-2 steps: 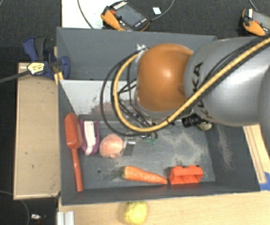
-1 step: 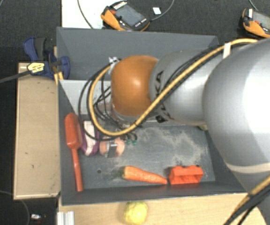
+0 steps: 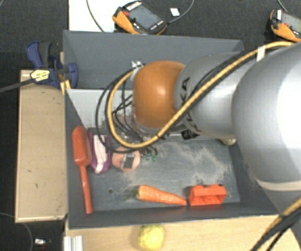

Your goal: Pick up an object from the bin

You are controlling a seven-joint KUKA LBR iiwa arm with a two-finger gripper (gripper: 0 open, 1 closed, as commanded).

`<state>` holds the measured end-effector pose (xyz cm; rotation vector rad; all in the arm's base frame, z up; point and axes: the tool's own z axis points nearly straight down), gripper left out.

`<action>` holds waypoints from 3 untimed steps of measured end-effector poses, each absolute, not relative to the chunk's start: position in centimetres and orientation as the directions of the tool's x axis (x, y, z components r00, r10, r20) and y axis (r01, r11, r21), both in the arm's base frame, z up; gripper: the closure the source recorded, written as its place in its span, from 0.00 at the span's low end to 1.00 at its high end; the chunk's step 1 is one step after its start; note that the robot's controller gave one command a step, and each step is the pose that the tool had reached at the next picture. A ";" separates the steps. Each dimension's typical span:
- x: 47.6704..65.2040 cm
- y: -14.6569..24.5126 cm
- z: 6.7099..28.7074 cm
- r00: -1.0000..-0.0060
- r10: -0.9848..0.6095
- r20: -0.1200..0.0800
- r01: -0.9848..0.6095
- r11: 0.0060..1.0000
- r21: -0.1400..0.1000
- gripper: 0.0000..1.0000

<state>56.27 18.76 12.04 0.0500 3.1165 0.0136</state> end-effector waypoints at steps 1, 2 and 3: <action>56.3 18.8 12.0 -0.999 0.035 -0.024 0.035 0.999 0.009 1.00; 56.3 18.7 12.0 -0.999 0.037 -0.024 0.037 0.999 0.009 1.00; 56.3 18.7 12.0 -0.999 0.038 -0.024 0.038 0.999 0.009 1.00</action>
Offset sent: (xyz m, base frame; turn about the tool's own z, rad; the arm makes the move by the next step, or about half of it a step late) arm 0.0000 0.0000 0.0000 0.0000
